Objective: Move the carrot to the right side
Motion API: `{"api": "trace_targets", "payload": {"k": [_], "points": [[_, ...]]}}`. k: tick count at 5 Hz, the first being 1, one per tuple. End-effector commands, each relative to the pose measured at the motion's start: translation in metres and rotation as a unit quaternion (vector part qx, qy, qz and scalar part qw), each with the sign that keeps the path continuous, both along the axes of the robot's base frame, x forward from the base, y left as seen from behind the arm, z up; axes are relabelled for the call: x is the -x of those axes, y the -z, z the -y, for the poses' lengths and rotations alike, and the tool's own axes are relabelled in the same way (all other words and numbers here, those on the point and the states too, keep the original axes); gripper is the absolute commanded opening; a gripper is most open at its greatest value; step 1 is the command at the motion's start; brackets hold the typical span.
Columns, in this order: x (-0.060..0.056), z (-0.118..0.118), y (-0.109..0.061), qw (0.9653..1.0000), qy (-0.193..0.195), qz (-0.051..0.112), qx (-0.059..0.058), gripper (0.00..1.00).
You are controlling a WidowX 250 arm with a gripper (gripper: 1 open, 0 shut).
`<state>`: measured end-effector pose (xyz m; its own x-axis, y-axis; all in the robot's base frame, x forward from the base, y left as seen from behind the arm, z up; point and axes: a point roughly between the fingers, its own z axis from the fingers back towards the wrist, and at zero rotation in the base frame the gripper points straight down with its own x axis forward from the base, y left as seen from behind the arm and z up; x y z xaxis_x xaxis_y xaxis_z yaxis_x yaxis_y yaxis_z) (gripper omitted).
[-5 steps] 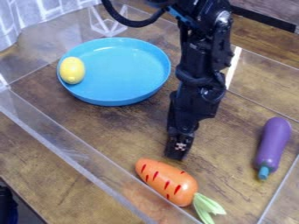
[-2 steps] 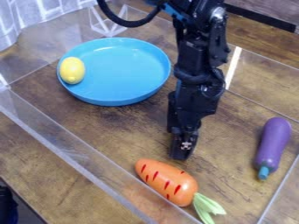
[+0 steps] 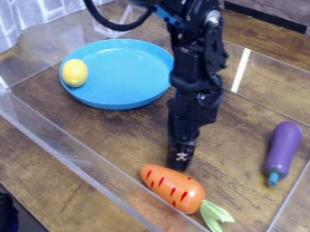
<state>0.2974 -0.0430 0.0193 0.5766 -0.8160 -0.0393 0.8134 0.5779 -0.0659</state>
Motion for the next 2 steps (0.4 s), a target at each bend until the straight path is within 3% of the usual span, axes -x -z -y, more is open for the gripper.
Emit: {"api": "trace_targets", "payload": {"k": [1, 2], "points": [[0.0124, -0.0073, 0.0021, 0.9999, 0.011, -0.013, 0.000, 1.00], [0.0104, -0.0049, 0.0022, 0.9992, 0.036, -0.016, 0.002, 1.00]]}}
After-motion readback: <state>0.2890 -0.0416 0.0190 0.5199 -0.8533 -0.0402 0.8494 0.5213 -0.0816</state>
